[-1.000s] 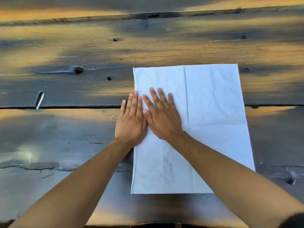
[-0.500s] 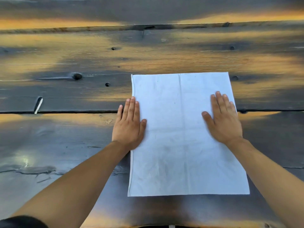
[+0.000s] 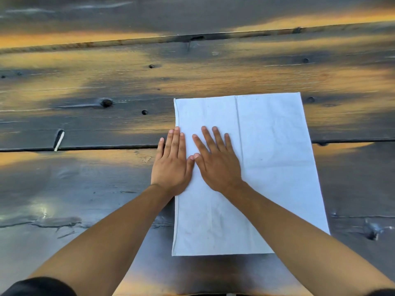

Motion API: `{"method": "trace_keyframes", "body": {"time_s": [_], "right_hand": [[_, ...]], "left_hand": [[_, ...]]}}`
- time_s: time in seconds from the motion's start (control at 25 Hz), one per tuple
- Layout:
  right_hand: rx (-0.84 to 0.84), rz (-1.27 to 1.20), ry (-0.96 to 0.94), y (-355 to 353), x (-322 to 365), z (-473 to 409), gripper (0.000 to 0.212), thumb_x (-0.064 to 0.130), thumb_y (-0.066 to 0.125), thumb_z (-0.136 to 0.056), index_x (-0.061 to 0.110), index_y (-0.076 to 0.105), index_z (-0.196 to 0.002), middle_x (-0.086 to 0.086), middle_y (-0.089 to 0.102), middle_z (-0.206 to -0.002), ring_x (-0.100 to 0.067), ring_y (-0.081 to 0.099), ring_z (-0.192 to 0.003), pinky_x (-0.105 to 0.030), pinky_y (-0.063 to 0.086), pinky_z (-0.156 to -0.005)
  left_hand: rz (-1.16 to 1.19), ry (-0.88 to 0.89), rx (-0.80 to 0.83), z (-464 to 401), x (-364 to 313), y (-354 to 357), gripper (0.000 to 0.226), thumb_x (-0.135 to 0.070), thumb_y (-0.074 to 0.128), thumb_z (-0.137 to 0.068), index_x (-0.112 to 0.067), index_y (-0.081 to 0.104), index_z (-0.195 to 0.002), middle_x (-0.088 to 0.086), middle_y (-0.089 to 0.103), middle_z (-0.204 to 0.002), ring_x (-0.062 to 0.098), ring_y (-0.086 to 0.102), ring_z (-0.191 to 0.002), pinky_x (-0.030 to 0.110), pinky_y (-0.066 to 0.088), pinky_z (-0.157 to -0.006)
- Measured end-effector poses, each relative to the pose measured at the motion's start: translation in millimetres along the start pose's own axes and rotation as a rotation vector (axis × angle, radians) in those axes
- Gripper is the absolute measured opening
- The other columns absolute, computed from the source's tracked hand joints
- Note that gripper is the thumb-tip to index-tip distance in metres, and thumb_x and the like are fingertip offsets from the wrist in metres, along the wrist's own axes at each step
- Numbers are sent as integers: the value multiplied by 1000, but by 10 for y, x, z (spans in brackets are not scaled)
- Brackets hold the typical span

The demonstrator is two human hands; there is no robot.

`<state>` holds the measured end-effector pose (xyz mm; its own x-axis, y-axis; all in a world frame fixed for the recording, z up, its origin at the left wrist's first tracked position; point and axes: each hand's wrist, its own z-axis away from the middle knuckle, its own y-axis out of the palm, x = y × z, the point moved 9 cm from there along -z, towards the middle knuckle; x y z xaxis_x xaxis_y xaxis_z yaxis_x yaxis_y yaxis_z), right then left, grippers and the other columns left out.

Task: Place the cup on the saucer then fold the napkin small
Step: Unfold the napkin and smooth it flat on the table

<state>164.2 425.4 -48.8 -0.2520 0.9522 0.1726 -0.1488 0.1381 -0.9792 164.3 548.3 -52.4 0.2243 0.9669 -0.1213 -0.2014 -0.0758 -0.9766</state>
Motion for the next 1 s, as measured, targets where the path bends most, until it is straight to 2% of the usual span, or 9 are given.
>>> {"method": "trace_keyframes", "body": {"time_s": [0.12,0.32,0.44,0.6,0.68,0.8,0.88,1.0], "right_hand": [[-65,12,23,-74,-461,202,57,52,26,-103,32,28,-157,-4,18,-168,-29,14,-155,-53,13,-124],[-50,29,261,-234,-1768,648,63,58,20,-101,33,21,-159,-5,12,-169,-32,10,-155,-54,13,-124],[-25,27,348,-250,-1996,754,64,58,17,-101,31,16,-160,-5,8,-169,-31,6,-155,-51,11,-125],[0,11,310,-276,-1918,702,65,54,18,-101,27,17,-160,-8,8,-169,-34,6,-155,-52,8,-125],[15,-61,380,-296,-1929,704,67,52,17,-101,22,17,-161,-10,7,-169,-35,4,-155,-55,5,-125],[-68,-189,492,-374,-1558,692,70,48,21,-101,8,19,-159,-17,10,-168,-37,7,-155,-57,5,-124],[-108,-214,350,-437,-926,602,65,43,28,-102,9,26,-158,-17,16,-166,-38,12,-154,-56,7,-124],[-65,-184,87,-269,94,605,59,39,27,-104,16,27,-158,-11,17,-168,-32,9,-156,-55,9,-125]], "left_hand": [[15,3,-1,0,9,12,71,-46,14,-104,-3,2,-160,12,-5,-170,24,-8,-158,48,3,-128],[8,8,1,-8,14,29,71,-46,13,-105,-3,1,-160,12,-7,-170,24,-9,-157,48,3,-128],[8,-2,14,-5,21,48,72,-47,13,-104,-4,1,-160,12,-6,-170,24,-9,-157,48,2,-128],[7,-11,88,-33,31,62,75,-53,2,-100,-7,-7,-160,10,-13,-169,24,-17,-156,48,-3,-127],[61,33,98,-29,15,9,77,-55,0,-99,-9,-10,-159,9,-17,-168,24,-20,-155,49,-2,-127],[171,7,-4,146,-5,-139,71,-48,10,-103,-8,-2,-160,9,-9,-170,24,-11,-157,47,3,-128],[175,21,-68,404,-148,-151,68,-44,15,-104,-5,7,-161,10,-1,-170,24,-5,-158,48,6,-128],[96,88,-18,717,-336,27,65,-39,18,-106,-6,9,-161,9,2,-170,23,-2,-158,49,10,-127]]}}
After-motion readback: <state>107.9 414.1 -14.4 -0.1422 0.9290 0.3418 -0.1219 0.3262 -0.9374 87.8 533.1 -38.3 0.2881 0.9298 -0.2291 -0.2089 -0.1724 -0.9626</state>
